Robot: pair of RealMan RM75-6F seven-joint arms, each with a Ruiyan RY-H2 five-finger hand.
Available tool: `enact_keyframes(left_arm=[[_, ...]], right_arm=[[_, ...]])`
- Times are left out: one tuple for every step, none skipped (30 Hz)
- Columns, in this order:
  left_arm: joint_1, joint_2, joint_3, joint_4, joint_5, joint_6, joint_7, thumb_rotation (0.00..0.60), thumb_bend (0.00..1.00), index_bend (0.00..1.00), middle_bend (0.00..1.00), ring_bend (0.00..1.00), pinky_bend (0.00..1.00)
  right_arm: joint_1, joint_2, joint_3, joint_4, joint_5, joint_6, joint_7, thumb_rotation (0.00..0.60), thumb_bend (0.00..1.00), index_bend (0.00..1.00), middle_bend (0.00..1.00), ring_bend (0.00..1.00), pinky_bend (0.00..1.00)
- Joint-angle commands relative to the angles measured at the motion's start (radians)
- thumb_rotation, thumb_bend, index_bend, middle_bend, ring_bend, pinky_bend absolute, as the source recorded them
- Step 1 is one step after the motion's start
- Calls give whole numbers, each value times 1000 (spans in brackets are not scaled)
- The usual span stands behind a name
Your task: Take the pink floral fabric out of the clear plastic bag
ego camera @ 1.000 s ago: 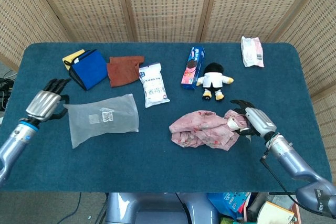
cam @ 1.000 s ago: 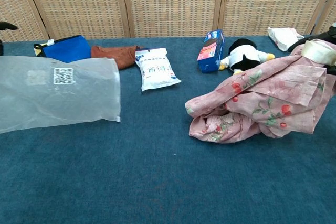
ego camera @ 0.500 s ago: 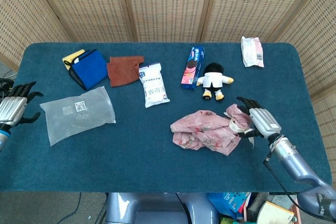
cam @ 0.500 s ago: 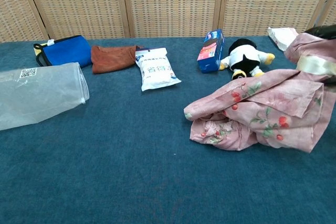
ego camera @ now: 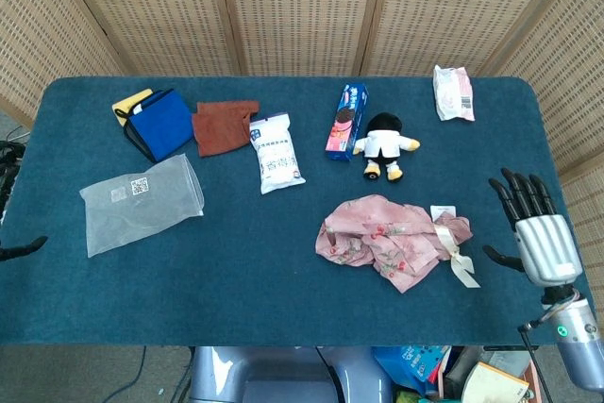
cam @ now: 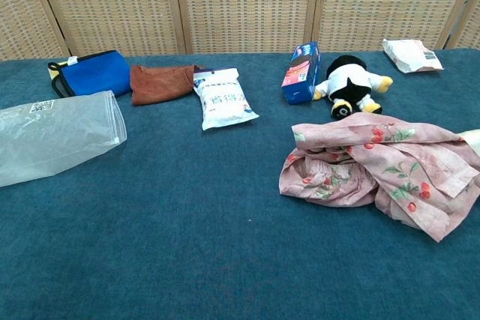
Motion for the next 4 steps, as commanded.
enact_keyframes(left_arm=[[93, 18, 22, -81, 23, 102, 38, 600, 110, 0, 0, 0, 0], [104, 14, 30, -84, 36, 115, 41, 600, 109, 0, 0, 0, 0], [116, 11, 42, -83, 58, 127, 52, 600, 109, 0, 0, 0, 0], [124, 10, 49, -82, 71, 136, 60, 600, 109, 0, 0, 0, 0]], right_arm=[[-64, -41, -28, 9, -32, 71, -73, 600, 0, 0, 0, 0, 0], [-76, -50, -33, 9, -36, 83, -84, 600, 0, 0, 0, 0, 0], [-91, -60, -39, 8, -41, 97, -97, 600, 0, 0, 0, 0, 0], [-100, -67, -45, 8, -47, 106, -104, 600, 0, 0, 0, 0, 0]])
